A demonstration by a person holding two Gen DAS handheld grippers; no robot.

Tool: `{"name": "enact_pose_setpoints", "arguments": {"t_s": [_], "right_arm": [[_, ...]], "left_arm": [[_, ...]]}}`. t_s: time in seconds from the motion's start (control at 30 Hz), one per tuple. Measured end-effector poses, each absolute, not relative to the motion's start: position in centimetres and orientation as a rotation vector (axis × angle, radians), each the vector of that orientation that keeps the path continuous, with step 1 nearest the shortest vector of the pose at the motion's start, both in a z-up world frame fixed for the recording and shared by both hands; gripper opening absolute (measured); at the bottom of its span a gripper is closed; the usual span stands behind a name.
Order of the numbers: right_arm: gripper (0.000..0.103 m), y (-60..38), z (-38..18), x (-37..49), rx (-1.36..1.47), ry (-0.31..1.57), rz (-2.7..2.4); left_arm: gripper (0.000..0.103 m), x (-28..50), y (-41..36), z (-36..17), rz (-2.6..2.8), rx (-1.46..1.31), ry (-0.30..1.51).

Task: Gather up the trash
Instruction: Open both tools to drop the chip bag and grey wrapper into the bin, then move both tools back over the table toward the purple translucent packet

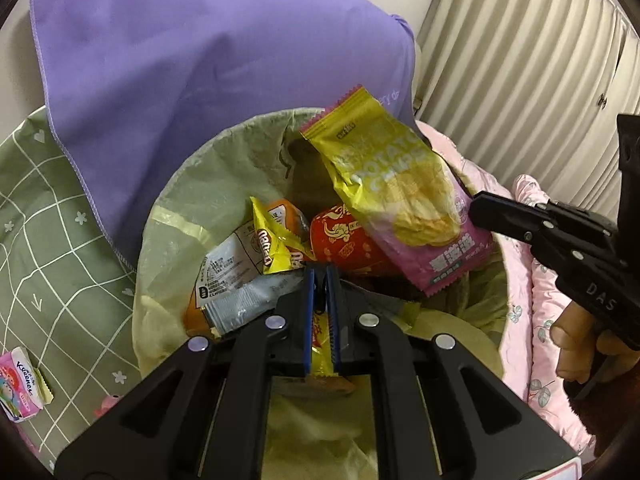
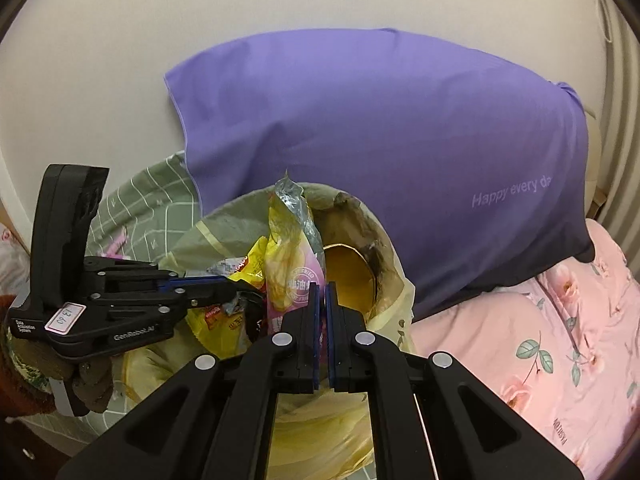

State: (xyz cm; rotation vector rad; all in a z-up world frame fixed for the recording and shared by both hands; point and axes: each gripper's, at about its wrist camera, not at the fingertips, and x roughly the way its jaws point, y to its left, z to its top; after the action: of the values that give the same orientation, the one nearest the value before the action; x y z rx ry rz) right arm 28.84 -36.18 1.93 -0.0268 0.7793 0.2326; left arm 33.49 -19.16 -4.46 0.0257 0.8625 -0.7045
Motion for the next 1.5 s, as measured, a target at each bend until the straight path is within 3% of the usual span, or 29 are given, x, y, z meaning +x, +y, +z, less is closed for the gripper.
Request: {"name": "enact_pose_setpoints", "arguments": {"t_s": [0.37,0.63,0.77,1.0,1.33,1.5], "right_arm": [[0.004,-33.5,0.0,29.0,-0.106,0.827,0.283],[0.004,-35.2,0.6,27.3,0.013,0.824,0.213],[0.005,-35.0,0.9,26.5,0.041,0.805,0.207],[0.006,-33.9,2.5,25.2,0.031,0.723,0.185],[0.007,-26.0,4.1,24.1,-0.049,0.615,0.297],[0.007,-20.2,2.8,24.4,-0.051,0.701,0.455]], "left_arm": [[0.006,32.4,-17.7,-4.1,-0.702,0.02,0.857],[0.007,32.1,-16.6,-3.6,-0.71,-0.037,0.847],[0.025,31.5,-15.0,-2.4,-0.706,-0.067,0.827],[0.042,29.7,-11.7,0.9,-0.645,-0.076,0.739],[0.045,25.0,-1.2,0.2,-0.423,-0.093,0.738],[0.046,22.8,7.0,-2.3,-0.229,-0.153,0.776]]}}
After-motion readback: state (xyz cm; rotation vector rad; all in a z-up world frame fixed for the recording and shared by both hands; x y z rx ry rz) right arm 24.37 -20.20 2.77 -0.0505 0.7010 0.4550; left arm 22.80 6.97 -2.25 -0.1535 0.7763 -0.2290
